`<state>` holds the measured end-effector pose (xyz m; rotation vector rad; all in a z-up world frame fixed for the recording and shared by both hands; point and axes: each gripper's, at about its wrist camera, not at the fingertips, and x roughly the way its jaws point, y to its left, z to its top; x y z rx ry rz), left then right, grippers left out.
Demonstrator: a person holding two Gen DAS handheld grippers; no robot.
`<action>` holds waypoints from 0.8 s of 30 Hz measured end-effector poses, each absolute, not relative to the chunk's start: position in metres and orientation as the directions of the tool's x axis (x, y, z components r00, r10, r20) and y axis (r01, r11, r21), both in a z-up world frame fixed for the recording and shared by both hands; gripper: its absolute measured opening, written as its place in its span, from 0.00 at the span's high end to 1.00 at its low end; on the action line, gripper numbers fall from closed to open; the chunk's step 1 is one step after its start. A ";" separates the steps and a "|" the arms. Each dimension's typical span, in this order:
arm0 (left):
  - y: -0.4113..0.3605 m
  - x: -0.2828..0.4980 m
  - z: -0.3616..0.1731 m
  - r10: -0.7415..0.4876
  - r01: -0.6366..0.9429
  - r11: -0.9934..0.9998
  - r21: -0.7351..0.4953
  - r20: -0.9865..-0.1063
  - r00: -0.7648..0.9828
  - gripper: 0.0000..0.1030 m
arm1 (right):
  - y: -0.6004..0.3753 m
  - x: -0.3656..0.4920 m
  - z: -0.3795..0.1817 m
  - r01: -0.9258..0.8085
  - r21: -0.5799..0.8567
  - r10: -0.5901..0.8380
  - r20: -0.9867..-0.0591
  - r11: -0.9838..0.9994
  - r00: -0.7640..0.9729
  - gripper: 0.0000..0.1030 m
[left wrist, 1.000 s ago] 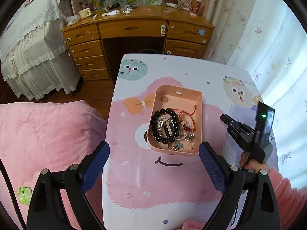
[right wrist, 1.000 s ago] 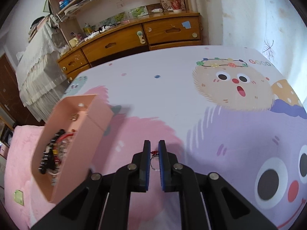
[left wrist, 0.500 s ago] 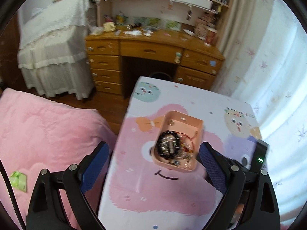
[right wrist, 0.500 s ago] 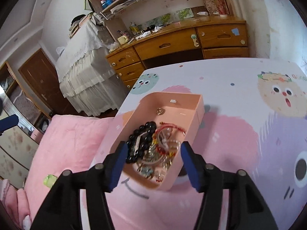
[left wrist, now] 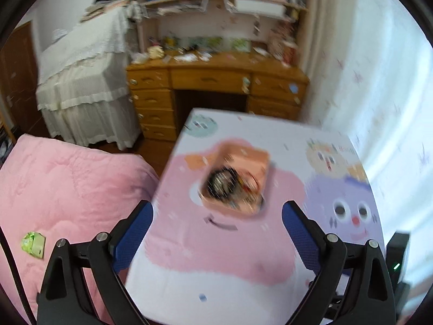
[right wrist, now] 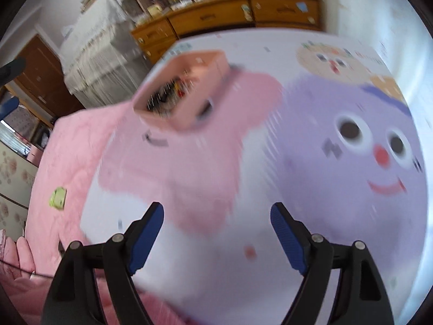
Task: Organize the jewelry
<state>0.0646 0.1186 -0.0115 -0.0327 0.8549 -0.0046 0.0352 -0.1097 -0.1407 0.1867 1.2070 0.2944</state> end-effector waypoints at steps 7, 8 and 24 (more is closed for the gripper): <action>0.059 0.042 -0.041 -0.183 0.135 0.982 -0.134 -0.862 0.473 0.05 | -0.155 -0.012 -0.088 -0.016 0.371 0.351 -0.861 0.928 0.369 0.21; 0.052 0.041 -0.038 -0.187 0.143 0.981 -0.134 -0.860 0.475 0.05 | -0.160 -0.015 -0.077 0.002 0.358 0.330 -0.863 0.934 0.382 0.21; 0.021 0.010 -0.003 -0.083 0.141 0.990 -0.004 -0.823 0.562 0.01 | -0.162 -0.048 -0.013 0.046 0.306 0.236 -0.814 0.951 0.531 0.02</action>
